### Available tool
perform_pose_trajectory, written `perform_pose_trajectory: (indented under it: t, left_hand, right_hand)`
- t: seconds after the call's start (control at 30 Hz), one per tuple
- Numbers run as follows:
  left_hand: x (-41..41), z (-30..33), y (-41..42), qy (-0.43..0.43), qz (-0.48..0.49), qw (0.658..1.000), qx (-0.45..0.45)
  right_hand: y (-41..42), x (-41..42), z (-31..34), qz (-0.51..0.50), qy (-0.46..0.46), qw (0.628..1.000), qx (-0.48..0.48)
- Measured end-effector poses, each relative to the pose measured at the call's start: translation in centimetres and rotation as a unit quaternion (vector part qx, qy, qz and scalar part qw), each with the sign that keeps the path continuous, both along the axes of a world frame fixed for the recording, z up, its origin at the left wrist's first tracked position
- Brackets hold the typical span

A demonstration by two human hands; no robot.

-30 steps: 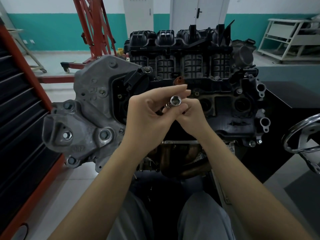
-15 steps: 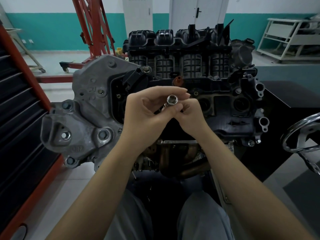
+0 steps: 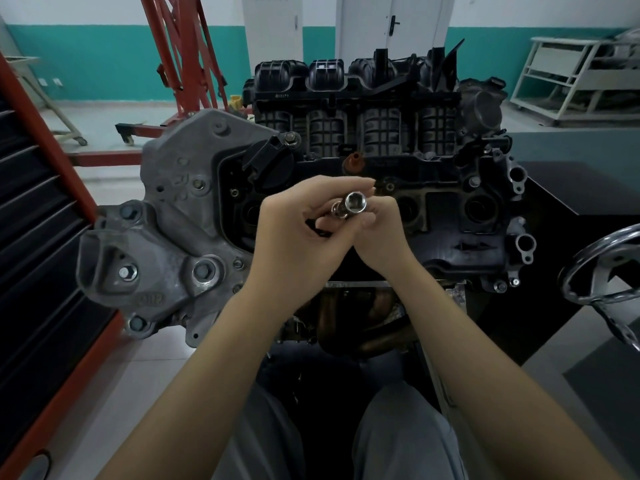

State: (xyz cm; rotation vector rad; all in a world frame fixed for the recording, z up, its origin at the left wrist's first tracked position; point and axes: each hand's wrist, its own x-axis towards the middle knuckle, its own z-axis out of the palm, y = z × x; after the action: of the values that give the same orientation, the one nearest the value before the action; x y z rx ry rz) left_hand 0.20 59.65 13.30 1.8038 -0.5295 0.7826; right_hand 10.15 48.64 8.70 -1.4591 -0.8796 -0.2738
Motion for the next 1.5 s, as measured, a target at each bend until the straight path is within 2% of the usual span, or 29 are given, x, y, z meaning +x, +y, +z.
perform_pose_trajectory:
  t: [0.07, 0.13, 0.3, 0.4, 0.5, 0.6, 0.7, 0.8, 0.9, 1.1, 1.27, 1.33, 1.5]
  left_hand:
    - [-0.01, -0.13, -0.19, -0.026, 0.06, 0.998, 0.005]
    - [-0.03, -0.19, -0.31, -0.033, 0.075, 0.997, -0.003]
    - [0.06, -0.24, 0.35, 0.011, -0.028, 0.999, -0.039]
    - [0.21, -0.32, 0.12, -0.007, 0.016, 1.0, -0.024]
    - [0.23, -0.58, -0.13, -0.022, 0.05, 0.997, -0.053]
    - [0.23, -0.71, -0.12, -0.007, 0.004, 0.997, -0.072]
    - [0.12, -0.65, 0.07, 0.018, -0.059, 0.995, -0.074]
    - [0.24, -0.39, 0.0, 0.013, -0.024, 0.999, -0.033]
    - [0.26, -0.32, -0.08, 0.002, 0.014, 0.999, -0.049]
    - [0.22, -0.23, 0.04, 0.037, -0.061, 0.997, -0.037]
    - [0.02, -0.37, -0.33, -0.018, 0.05, 0.998, -0.018]
    - [-0.04, -0.43, -0.4, -0.026, 0.06, 0.998, -0.021]
    - [-0.17, -0.13, 0.07, 0.021, -0.03, 0.997, -0.064]
  right_hand:
    - [0.11, -0.16, 0.13, -0.002, -0.01, 1.0, -0.001]
    - [-0.11, -0.17, 0.27, -0.001, -0.019, 1.0, -0.009]
    - [-0.26, -0.26, 0.26, -0.002, -0.035, 0.999, -0.02]
    - [-0.14, 0.03, -0.27, -0.021, -0.007, 1.0, 0.016]
    - [-0.25, 0.31, -0.35, -0.031, -0.011, 0.999, 0.001]
    - [-0.48, 0.07, 0.06, -0.011, -0.044, 0.999, -0.028]
    - [-0.51, -0.1, 0.08, -0.008, -0.036, 0.999, -0.013]
    - [-0.43, 0.11, -0.21, -0.029, -0.026, 0.999, 0.0]
    - [-0.33, 0.01, -0.13, -0.03, -0.026, 0.999, 0.001]
    - [-0.52, 0.08, 0.0, -0.009, -0.026, 0.999, -0.027]
    - [-0.22, 0.06, -0.14, -0.022, -0.019, 1.0, 0.01]
    - [-0.31, -0.06, 0.05, -0.019, -0.026, 0.999, 0.005]
    - [-0.45, -0.21, 0.39, 0.003, -0.033, 0.999, -0.025]
